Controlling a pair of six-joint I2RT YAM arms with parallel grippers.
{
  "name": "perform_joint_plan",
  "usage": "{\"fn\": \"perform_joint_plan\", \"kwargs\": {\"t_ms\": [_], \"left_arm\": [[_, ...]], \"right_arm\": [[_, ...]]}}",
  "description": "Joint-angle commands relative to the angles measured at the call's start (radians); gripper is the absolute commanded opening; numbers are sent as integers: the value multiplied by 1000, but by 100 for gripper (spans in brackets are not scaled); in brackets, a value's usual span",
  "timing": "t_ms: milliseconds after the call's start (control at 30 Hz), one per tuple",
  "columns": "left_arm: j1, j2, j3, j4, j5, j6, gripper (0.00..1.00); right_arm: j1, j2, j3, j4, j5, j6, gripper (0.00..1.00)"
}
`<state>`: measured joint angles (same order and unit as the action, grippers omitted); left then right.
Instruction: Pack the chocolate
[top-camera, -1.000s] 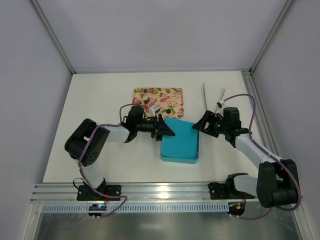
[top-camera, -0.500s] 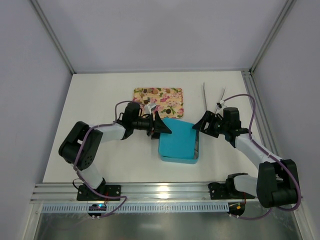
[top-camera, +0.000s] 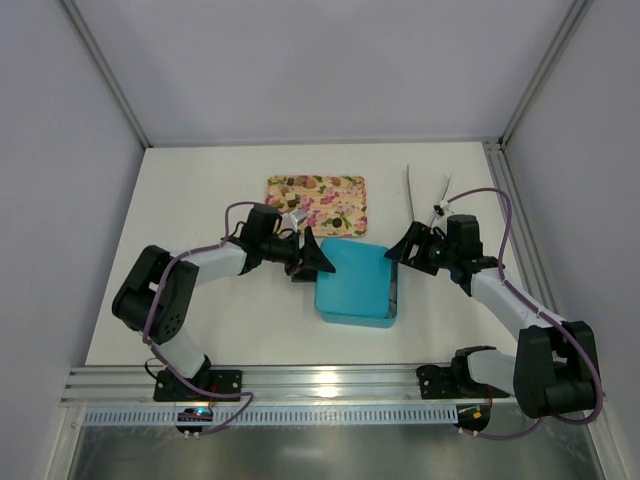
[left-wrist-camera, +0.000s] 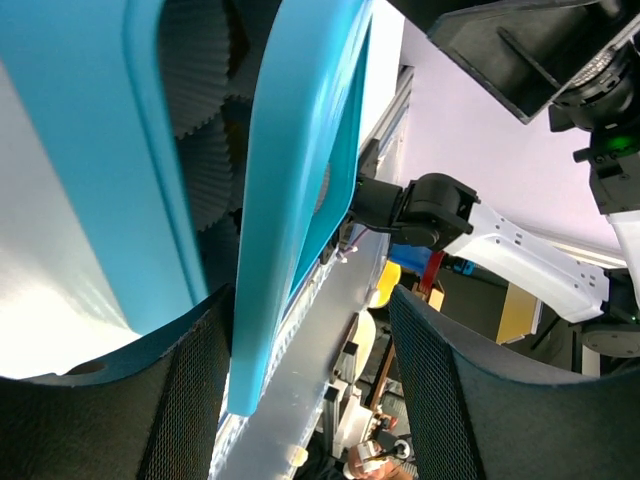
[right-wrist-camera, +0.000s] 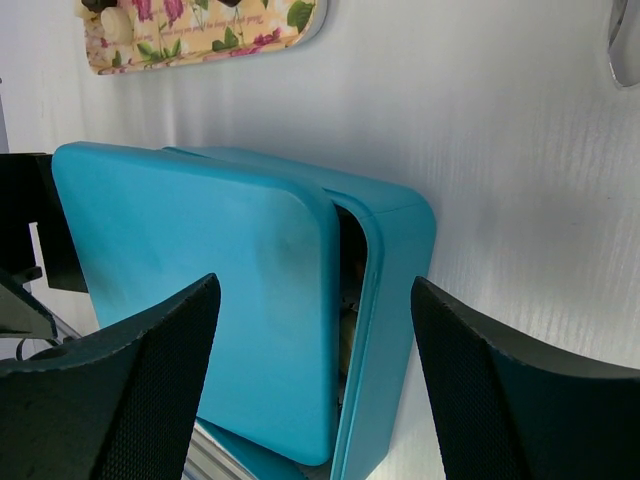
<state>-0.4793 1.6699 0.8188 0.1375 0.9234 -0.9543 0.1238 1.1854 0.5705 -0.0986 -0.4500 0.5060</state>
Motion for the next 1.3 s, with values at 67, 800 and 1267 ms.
{"fn": "perform_joint_plan", "kwargs": {"t_ms": [67, 800, 1267], "left_arm": [[15, -44, 37, -90, -4, 74, 64], [2, 34, 169, -432, -190, 273, 61], [-47, 62, 226, -506, -276, 305, 59]], "right_arm": [[7, -32, 19, 17, 13, -20, 78], [19, -63, -14, 14, 0, -14, 77], [43, -89, -46, 22, 7, 0, 77]]}}
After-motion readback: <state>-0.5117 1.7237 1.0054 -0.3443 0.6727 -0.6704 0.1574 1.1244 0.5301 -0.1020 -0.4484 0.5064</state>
